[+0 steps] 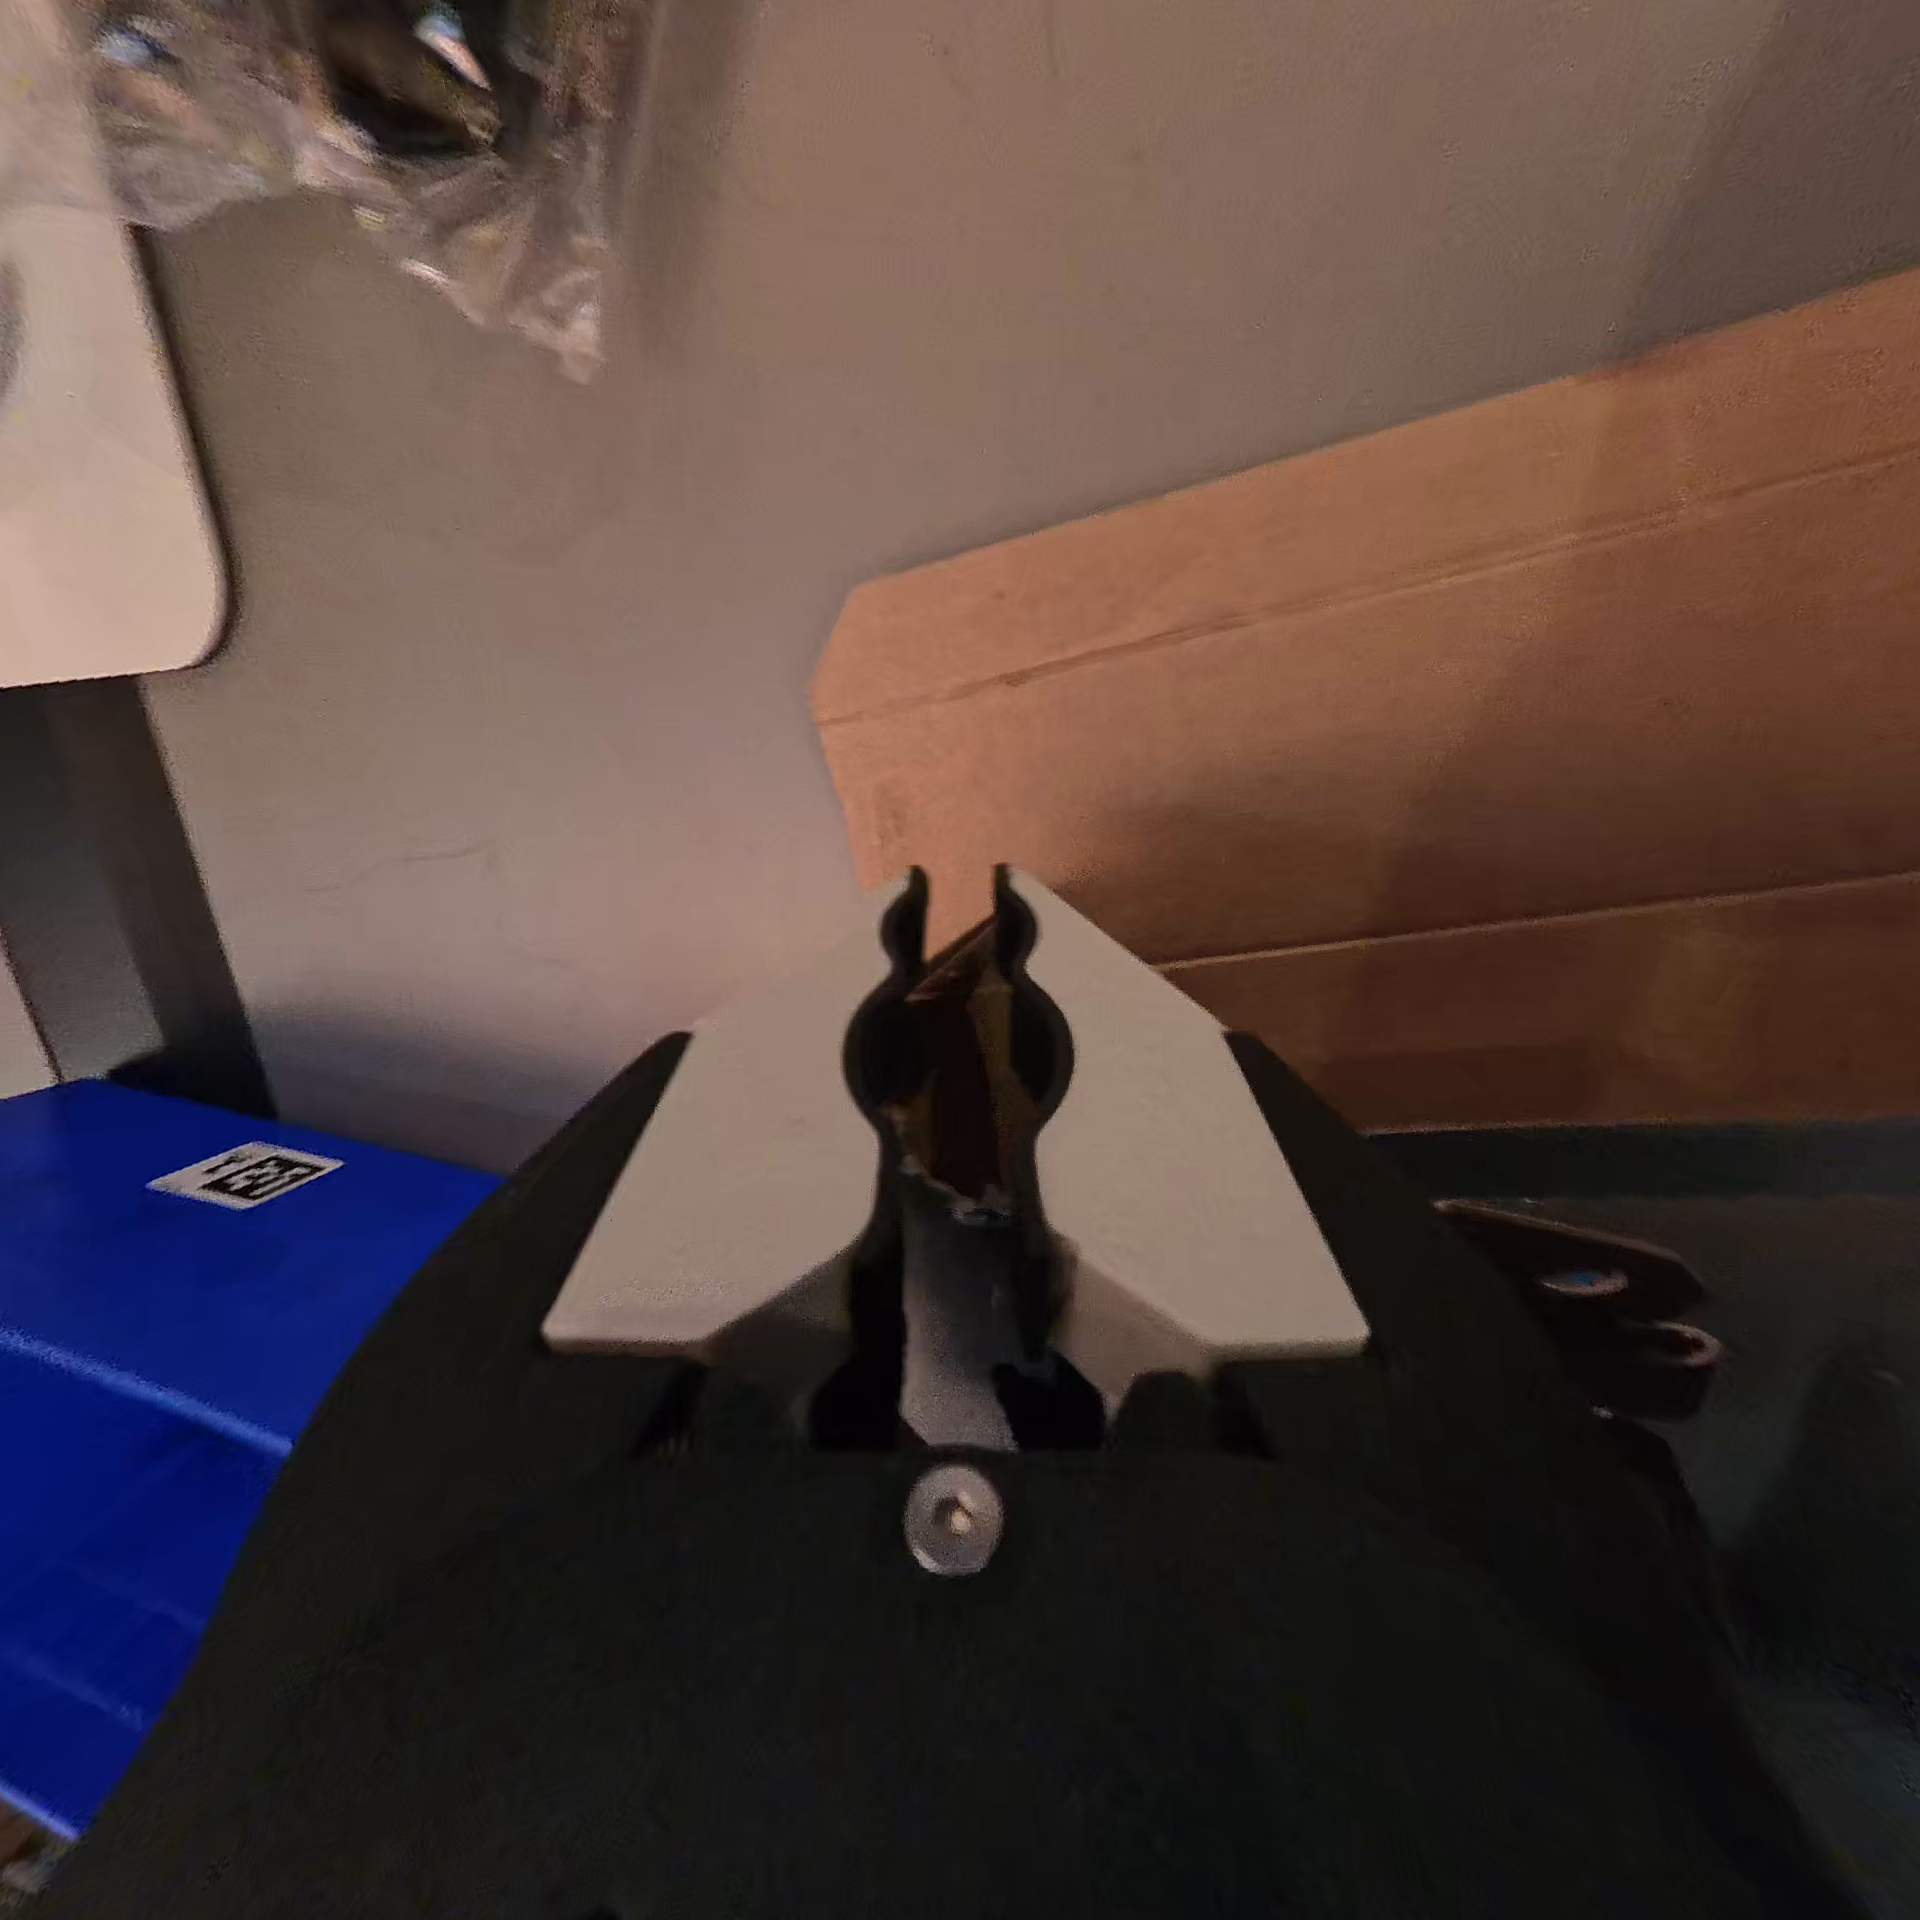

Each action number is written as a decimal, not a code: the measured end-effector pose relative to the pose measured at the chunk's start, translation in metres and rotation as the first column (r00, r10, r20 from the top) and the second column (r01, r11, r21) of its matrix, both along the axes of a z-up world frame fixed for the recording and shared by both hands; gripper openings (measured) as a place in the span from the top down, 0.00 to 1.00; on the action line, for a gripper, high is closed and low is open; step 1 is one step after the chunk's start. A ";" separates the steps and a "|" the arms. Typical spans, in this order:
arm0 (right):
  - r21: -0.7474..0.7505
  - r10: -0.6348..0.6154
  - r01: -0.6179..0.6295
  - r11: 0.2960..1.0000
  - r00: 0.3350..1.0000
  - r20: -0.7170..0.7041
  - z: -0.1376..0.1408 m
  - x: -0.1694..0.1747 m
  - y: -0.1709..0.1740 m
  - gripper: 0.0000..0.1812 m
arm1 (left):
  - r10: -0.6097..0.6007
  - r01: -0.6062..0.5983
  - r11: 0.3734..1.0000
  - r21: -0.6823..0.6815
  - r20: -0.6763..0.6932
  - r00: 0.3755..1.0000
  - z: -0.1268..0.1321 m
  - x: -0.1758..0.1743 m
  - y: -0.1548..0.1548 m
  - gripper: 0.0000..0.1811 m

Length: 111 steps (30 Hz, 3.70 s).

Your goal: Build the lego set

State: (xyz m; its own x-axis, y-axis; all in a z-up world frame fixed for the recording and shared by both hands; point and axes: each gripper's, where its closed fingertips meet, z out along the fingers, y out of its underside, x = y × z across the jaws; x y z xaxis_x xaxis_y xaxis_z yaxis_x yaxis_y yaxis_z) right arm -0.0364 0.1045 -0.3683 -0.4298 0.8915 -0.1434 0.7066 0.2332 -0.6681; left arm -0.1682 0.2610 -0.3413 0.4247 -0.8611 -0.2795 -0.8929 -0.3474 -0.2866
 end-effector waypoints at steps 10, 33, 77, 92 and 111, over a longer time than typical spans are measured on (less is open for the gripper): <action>-0.091 -0.216 0.212 0.973 0.976 -0.035 0.032 0.010 0.036 0.67 | 0.339 -0.369 0.918 0.144 0.195 0.920 0.078 -0.043 -0.021 0.60; 0.119 0.164 -0.171 0.978 0.984 0.066 0.009 -0.146 0.135 0.74 | 0.887 -0.974 0.098 0.206 0.425 0.179 0.014 -0.106 -0.322 0.36; 0.021 0.381 -0.381 0.924 0.924 0.007 0.052 -0.150 0.138 0.47 | 0.752 -0.980 0.174 0.095 0.630 0.195 0.021 0.005 -0.263 0.30; 0.097 0.393 -0.406 0.909 0.911 0.127 0.029 -0.088 0.074 0.52 | 0.713 -0.925 0.370 0.086 0.612 0.342 0.017 0.008 -0.292 0.26; 0.364 0.580 -0.554 0.749 0.813 0.043 0.029 -0.082 0.064 0.51 | 0.698 -0.835 0.483 0.262 0.461 0.548 0.018 0.016 -0.324 0.31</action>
State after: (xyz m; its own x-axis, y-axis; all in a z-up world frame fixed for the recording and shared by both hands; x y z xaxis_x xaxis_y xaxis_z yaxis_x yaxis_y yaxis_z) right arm -0.1183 0.1688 -0.3397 -0.8687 0.4643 0.1723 0.3260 0.7981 -0.5067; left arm -0.1523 -0.0632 -0.3236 0.9634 0.0281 -0.2668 -0.1878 -0.6394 -0.7456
